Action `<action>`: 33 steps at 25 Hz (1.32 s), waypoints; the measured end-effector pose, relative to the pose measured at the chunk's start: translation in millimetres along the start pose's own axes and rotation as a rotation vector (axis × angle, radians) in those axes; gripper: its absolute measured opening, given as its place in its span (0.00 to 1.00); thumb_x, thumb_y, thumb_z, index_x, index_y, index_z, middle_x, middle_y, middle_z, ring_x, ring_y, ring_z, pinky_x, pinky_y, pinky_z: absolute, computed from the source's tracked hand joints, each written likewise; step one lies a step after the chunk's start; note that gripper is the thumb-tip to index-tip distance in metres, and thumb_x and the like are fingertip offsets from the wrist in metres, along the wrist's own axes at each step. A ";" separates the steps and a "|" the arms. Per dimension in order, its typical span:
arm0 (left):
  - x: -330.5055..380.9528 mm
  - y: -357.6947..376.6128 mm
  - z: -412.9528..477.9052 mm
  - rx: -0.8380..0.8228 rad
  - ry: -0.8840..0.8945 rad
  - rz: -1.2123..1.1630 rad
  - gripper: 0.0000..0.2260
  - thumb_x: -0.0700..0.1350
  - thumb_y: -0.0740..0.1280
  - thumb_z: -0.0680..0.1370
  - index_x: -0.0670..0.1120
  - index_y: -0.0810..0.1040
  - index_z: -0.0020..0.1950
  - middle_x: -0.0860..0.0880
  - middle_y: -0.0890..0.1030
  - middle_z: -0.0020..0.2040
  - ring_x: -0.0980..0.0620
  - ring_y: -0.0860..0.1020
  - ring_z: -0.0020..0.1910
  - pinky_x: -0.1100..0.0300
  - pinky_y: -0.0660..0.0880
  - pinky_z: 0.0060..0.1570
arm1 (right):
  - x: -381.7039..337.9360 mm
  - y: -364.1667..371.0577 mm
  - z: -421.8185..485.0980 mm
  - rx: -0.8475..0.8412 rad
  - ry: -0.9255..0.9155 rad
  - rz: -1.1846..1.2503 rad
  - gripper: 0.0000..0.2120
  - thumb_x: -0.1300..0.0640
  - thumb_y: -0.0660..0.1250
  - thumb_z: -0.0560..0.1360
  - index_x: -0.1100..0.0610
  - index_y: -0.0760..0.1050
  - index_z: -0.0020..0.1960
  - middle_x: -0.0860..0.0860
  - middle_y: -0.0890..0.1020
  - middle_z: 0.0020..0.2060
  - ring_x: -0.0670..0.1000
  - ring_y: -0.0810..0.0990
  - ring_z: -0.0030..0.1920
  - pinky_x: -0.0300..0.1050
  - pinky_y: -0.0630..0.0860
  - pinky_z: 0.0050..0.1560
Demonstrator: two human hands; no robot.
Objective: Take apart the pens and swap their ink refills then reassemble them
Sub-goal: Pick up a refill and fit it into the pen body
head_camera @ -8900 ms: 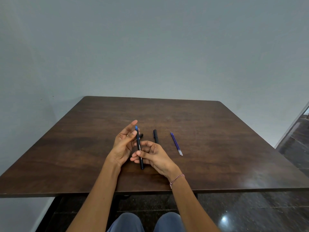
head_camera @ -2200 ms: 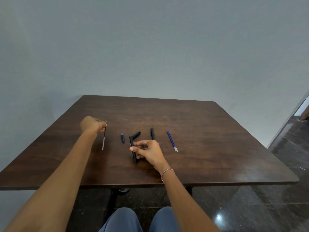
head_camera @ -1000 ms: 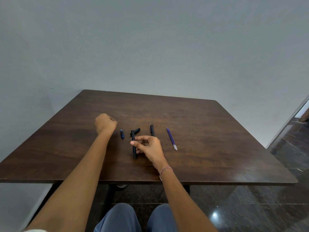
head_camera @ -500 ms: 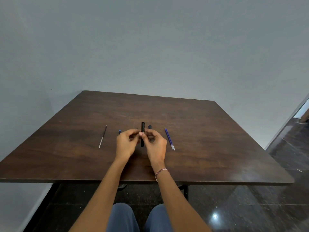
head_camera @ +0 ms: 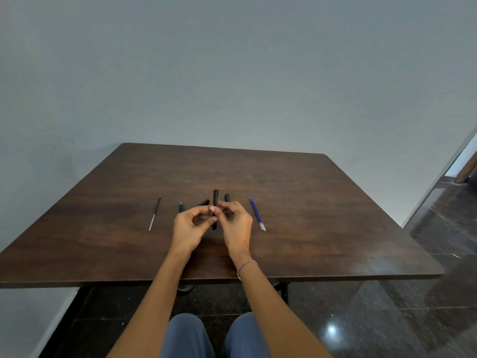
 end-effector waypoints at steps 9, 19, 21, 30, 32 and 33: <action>-0.5 1.2 2.9 0.039 -0.070 -0.013 0.11 0.35 0.75 0.69 0.44 0.80 0.48 0.44 0.84 0.46 0.48 0.82 0.47 0.58 0.78 0.51 | 6.1 -81.2 78.5 0.031 0.353 -0.278 0.09 0.59 0.73 0.72 0.62 0.83 0.49 0.52 0.82 0.37 0.47 0.78 0.37 0.43 0.78 0.50; -5.3 0.5 4.5 0.026 -0.085 -0.001 0.10 0.43 0.77 0.67 0.54 0.80 0.41 0.53 0.84 0.41 0.57 0.83 0.44 0.65 0.76 0.46 | 20.9 -91.4 101.0 -0.115 0.631 -0.488 0.14 0.57 0.79 0.66 0.62 0.84 0.49 0.56 0.85 0.47 0.50 0.83 0.49 0.47 0.79 0.55; -5.4 0.6 4.6 0.019 -0.082 0.007 0.10 0.43 0.77 0.67 0.55 0.80 0.42 0.52 0.85 0.42 0.56 0.83 0.45 0.63 0.77 0.47 | 20.8 -90.5 101.5 -0.118 0.641 -0.514 0.15 0.56 0.79 0.66 0.62 0.84 0.50 0.56 0.85 0.48 0.51 0.82 0.51 0.47 0.79 0.56; -3.1 1.5 2.4 0.036 -0.076 0.027 0.11 0.43 0.77 0.67 0.55 0.79 0.40 0.52 0.84 0.43 0.54 0.82 0.44 0.61 0.78 0.48 | 28.3 -95.2 100.2 -0.109 0.512 -0.511 0.08 0.62 0.75 0.70 0.64 0.83 0.48 0.56 0.84 0.41 0.48 0.79 0.35 0.37 0.81 0.40; -3.0 1.8 2.6 0.037 -0.075 0.027 0.11 0.43 0.77 0.67 0.55 0.79 0.41 0.52 0.84 0.42 0.54 0.82 0.45 0.61 0.78 0.49 | 29.5 -93.2 95.3 -0.087 0.380 -0.554 0.09 0.58 0.74 0.71 0.62 0.83 0.47 0.59 0.85 0.41 0.53 0.81 0.40 0.46 0.81 0.50; -2.7 1.5 2.6 0.038 -0.077 0.032 0.11 0.43 0.77 0.67 0.55 0.79 0.41 0.52 0.84 0.42 0.55 0.82 0.45 0.62 0.77 0.48 | 28.8 -91.9 92.9 -0.101 0.344 -0.589 0.09 0.57 0.75 0.70 0.61 0.84 0.47 0.57 0.85 0.41 0.53 0.81 0.42 0.47 0.80 0.53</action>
Point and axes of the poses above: each hand's wrist, its own z-axis towards the middle knuckle, its own y-axis out of the palm, x = y × z, the point moved 1 cm from there along z, towards the middle knuckle
